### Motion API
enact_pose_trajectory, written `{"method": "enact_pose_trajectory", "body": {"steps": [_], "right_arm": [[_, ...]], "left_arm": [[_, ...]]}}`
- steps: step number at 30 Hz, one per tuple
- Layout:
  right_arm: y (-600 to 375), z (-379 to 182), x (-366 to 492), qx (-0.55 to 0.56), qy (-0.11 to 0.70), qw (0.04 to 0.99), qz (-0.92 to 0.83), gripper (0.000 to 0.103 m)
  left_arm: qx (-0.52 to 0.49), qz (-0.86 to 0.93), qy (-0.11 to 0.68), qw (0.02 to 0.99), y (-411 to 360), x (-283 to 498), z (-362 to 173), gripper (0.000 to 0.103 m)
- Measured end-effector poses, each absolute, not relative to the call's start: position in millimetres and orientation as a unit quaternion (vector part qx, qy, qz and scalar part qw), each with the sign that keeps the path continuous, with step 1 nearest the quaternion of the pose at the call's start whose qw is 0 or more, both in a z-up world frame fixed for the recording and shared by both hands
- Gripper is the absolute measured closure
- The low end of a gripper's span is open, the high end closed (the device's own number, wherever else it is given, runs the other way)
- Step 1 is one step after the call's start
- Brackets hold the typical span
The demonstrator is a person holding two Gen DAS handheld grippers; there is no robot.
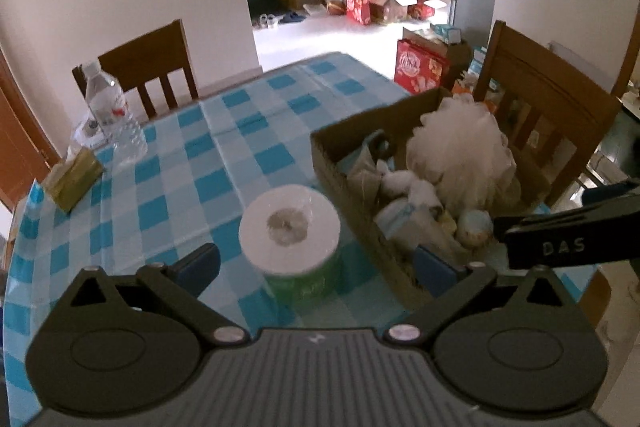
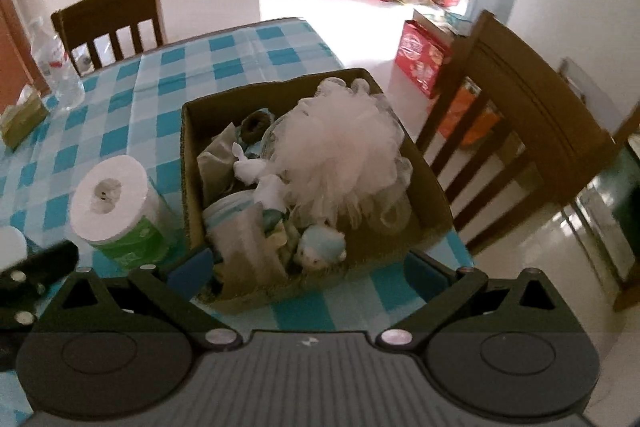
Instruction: Organize soft objects
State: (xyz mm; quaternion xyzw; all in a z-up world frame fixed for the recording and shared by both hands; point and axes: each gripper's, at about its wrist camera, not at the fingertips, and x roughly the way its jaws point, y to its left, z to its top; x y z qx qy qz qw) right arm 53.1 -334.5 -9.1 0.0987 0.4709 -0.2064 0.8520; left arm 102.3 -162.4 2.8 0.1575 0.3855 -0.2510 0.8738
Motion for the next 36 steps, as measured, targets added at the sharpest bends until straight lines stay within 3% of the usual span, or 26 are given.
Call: {"method": "enact_pose_trajectory", "body": {"steps": [36], "right_arm": [[-297,5,15,0.109,0.465,0.846,-0.239,0.000]], "left_arm": [[0.162,-0.259,0.396,0.866,-148,88,7,0.001]]}}
